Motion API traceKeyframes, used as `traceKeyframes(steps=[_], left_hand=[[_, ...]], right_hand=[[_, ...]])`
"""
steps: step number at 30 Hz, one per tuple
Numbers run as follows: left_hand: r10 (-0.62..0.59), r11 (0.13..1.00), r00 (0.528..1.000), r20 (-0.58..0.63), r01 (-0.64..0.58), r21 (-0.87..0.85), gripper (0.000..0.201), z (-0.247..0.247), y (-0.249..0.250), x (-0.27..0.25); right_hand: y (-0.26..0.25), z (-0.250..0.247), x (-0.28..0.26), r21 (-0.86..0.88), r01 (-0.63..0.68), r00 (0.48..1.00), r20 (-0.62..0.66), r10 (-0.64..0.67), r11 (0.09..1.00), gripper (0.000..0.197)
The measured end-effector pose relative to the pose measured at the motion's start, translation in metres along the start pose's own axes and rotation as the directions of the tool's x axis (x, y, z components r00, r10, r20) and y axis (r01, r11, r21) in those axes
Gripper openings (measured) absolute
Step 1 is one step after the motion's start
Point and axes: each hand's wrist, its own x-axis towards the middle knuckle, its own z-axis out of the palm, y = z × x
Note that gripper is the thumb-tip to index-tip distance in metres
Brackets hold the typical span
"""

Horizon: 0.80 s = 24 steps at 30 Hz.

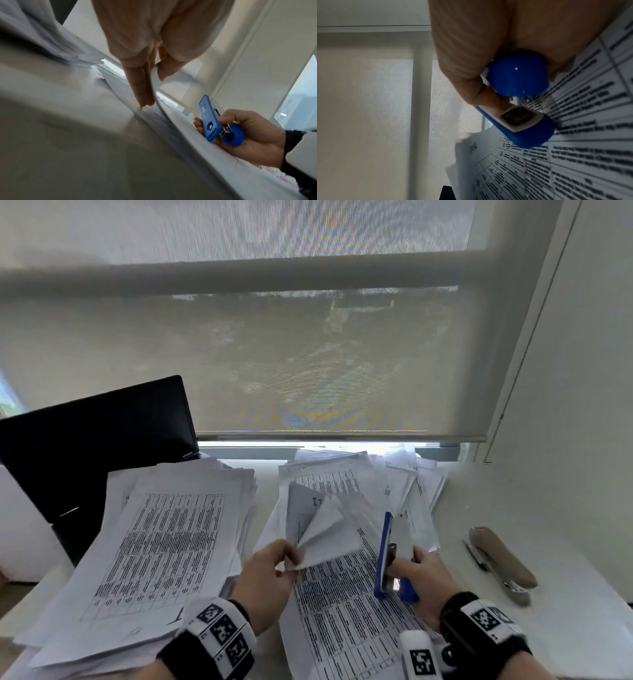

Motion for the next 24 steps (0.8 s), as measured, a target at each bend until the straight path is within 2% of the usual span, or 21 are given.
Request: traceKeyframes(steps=[5,9,16,20,24], left_hand=[[-0.165,0.967,0.986,-0.035,0.155,-0.202,0.02,-0.005,0.002,-0.001],[-0.155,0.965,0.988,-0.001,0.151,-0.213,0.014,-0.005,0.002,-0.002],[-0.249,0.892,0.968,0.024,0.24,-0.383,0.015,-0.006,0.007,-0.003],[-0.258,0.879,0.963,0.074,0.266,-0.395,0.018,-0.009,0.014,-0.005],[-0.266,0.909,0.964,-0.02,0.244,-0.337,0.026,-0.006,0.013,-0.006]], right_hand=[[0.001,-0.001,0.0,0.032,0.008,1.0,0.009,-0.008,0.999,0.03],[0.005,-0.005,0.004,0.022,0.03,0.999,0.027,-0.031,0.999,0.016],[0.009,-0.008,0.01,0.034,0.018,1.0,0.022,-0.018,0.999,0.015],[0.007,-0.006,0.007,0.054,0.007,1.0,0.008,-0.007,0.999,0.022],[0.009,-0.007,0.008,0.062,0.005,1.0,0.012,-0.006,0.998,0.019]])
